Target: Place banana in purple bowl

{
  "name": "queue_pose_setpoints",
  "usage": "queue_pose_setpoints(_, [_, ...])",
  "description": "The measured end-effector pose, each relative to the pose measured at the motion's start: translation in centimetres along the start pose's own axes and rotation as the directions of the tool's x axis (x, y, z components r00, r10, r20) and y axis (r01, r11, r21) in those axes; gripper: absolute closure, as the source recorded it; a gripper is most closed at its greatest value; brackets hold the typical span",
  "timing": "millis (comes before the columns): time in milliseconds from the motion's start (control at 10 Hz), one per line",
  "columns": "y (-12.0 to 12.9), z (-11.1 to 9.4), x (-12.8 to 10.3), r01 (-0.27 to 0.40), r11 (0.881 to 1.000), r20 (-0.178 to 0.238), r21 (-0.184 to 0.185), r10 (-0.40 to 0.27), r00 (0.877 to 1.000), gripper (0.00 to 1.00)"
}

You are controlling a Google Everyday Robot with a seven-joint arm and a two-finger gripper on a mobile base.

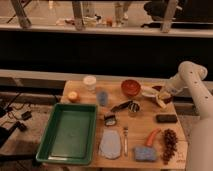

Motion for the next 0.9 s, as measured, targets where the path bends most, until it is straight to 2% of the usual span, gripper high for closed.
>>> queue_pose_setpoints(200, [0.00,-0.02,0.03,0.000,1.000,0.000,0.000,0.000,1.000,0.31])
queue_pose_setpoints(400, [0.01,-0.03,0.07,-0.001,1.000,0.000,0.000,0.001,1.000,0.20])
queue_pose_setpoints(900, [0.01,-0.05,0.12,-0.002,1.000,0.000,0.001,0.002,1.000,0.20])
